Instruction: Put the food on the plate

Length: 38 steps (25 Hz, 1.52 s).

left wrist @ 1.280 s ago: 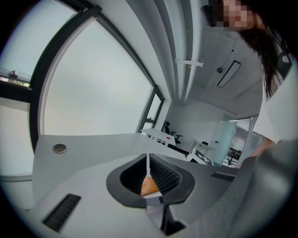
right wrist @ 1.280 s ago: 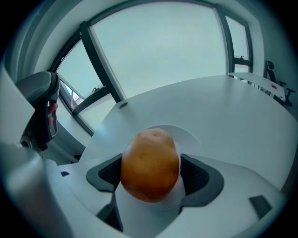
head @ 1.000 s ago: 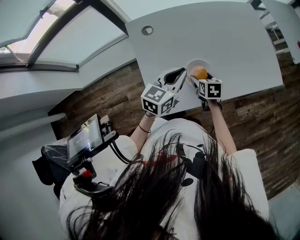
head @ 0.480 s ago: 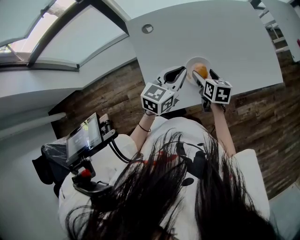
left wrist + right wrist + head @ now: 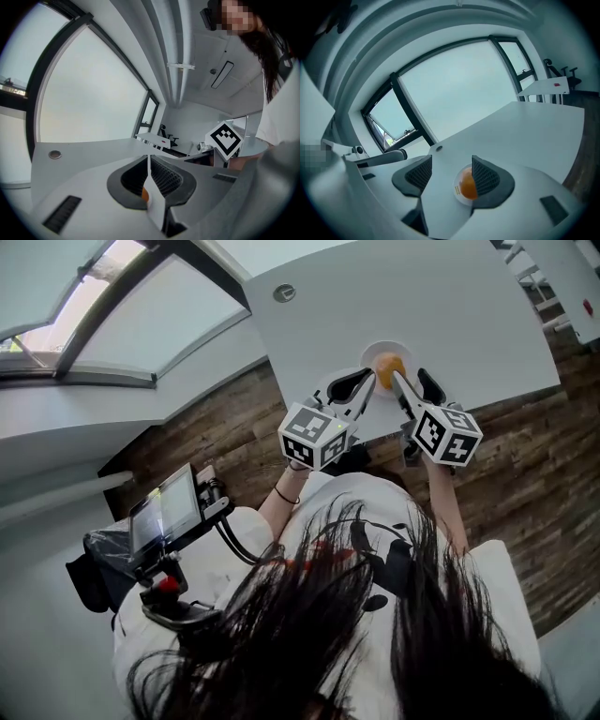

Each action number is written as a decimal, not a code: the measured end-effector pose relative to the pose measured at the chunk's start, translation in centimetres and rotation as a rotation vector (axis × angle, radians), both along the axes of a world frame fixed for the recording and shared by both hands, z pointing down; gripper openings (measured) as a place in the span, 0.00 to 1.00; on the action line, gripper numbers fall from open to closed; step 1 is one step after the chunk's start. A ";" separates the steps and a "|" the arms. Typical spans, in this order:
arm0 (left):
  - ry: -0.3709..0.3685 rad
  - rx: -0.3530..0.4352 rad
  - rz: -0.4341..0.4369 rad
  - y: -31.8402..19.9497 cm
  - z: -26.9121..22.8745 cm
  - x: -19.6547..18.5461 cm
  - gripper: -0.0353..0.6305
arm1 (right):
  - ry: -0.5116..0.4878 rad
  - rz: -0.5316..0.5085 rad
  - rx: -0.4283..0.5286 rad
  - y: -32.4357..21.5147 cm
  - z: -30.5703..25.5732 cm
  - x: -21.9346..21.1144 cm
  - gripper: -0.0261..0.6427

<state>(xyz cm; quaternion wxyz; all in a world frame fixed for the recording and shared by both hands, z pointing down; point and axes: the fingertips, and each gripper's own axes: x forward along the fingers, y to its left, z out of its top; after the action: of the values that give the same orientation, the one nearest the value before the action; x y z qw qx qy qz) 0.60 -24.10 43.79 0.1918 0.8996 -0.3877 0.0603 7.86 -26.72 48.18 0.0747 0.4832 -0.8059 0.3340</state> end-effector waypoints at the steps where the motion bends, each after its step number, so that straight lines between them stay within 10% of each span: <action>1: 0.000 0.000 0.005 0.1 0.0 0.2 0.06 | -0.009 0.004 0.002 0.2 -0.3 0.0 0.45; 8: -0.008 0.030 -0.024 -0.8 -0.5 -1.1 0.06 | -0.056 -0.019 0.052 -0.2 -2.0 -2.1 0.24; 38: -0.091 -0.037 -0.069 0.7 2.2 -4.2 0.06 | -0.154 -0.099 -0.024 -0.1 0.8 -6.7 0.24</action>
<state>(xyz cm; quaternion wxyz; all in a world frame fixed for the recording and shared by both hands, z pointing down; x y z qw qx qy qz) -3.57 -23.41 46.02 0.1926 0.8783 -0.4256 0.1015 1.18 -26.81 49.00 0.0349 0.4148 -0.8280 0.3757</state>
